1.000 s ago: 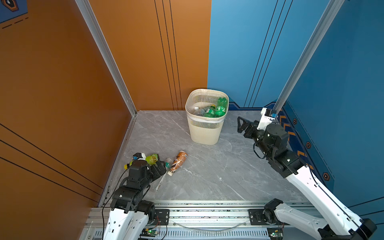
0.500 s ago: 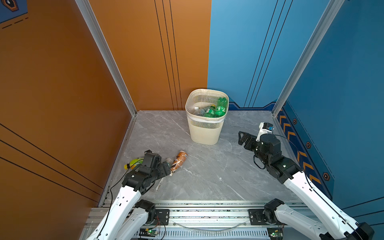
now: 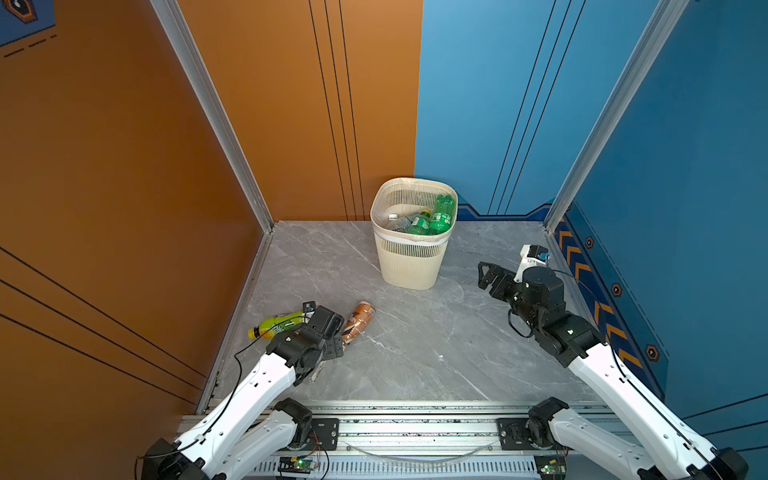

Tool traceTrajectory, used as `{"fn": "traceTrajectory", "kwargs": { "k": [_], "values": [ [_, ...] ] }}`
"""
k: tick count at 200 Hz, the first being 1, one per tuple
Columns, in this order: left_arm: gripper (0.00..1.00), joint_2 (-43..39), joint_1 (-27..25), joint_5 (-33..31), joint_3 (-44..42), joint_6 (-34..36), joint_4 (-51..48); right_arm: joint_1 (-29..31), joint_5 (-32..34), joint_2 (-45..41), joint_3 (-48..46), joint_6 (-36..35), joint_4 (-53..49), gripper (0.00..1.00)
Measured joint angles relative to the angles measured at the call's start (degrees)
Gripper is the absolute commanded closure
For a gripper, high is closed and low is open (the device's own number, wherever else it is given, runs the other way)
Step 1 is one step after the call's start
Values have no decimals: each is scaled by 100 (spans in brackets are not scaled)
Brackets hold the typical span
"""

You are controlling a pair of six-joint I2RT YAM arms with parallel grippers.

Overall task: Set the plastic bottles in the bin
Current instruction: 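Withdraw the right gripper while the left gripper grasps the green-labelled clear water bottle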

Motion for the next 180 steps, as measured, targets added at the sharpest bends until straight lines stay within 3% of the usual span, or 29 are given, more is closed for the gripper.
{"fn": "traceTrajectory", "kwargs": {
  "k": [89, 180],
  "values": [
    [4, 933, 155, 4, 59, -2, 9, -55, -63, -59, -57, 94, 9, 0],
    [7, 1062, 739, 708, -50, 24, 531, -111, -63, -151, -111, 122, 11, 0]
  ]
}}
